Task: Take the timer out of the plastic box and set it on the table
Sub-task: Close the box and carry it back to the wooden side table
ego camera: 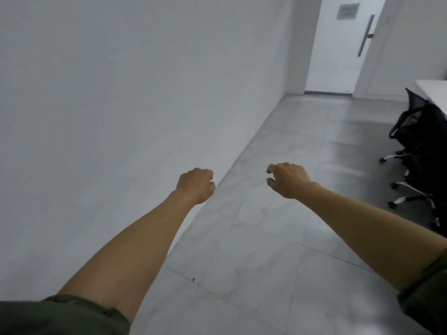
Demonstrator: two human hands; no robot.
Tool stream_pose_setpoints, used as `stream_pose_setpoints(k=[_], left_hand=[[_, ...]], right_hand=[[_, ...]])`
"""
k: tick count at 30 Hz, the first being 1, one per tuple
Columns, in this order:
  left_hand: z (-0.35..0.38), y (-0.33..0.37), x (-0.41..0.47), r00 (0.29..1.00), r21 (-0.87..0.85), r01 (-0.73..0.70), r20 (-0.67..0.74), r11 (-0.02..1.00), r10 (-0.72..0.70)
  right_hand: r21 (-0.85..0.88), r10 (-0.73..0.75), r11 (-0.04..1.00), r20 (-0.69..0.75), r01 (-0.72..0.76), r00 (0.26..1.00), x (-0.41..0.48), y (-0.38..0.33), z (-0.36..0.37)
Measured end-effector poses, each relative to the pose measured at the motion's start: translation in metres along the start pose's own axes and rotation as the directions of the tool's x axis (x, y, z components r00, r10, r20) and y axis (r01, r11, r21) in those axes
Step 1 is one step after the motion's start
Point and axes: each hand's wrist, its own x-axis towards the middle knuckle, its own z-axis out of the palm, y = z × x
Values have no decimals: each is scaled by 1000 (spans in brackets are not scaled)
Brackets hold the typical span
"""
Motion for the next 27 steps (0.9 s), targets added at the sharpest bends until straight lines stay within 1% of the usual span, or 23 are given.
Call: stream_pose_setpoints(k=[3, 6, 11, 14, 18, 23, 27], left_hand=[[15, 19, 74, 994, -21, -104, 19, 994, 104], [36, 41, 143, 980, -35, -190, 48, 981, 191], [59, 72, 272, 959, -32, -280, 41, 960, 281], [58, 83, 362, 957, -11, -287, 44, 958, 287], [52, 92, 457, 961, -26, -276, 23, 961, 277], [67, 101, 573, 961, -36, -270, 49, 962, 271], [87, 114, 682, 947, -38, -314, 52, 948, 316]], right_hand=[[-29, 110, 994, 6, -109, 994, 40, 39, 8], [-64, 179, 982, 34, -176, 983, 78, 78, 27], [-78, 269, 961, 34, -266, 962, 177, 149, 54], [-57, 291, 956, 31, -289, 956, 257, 191, 53], [-56, 288, 956, 9, -287, 957, 343, 232, 45], [-87, 261, 962, 15, -259, 965, 449, 277, 52], [-107, 278, 955, 14, -275, 960, 540, 322, 68]])
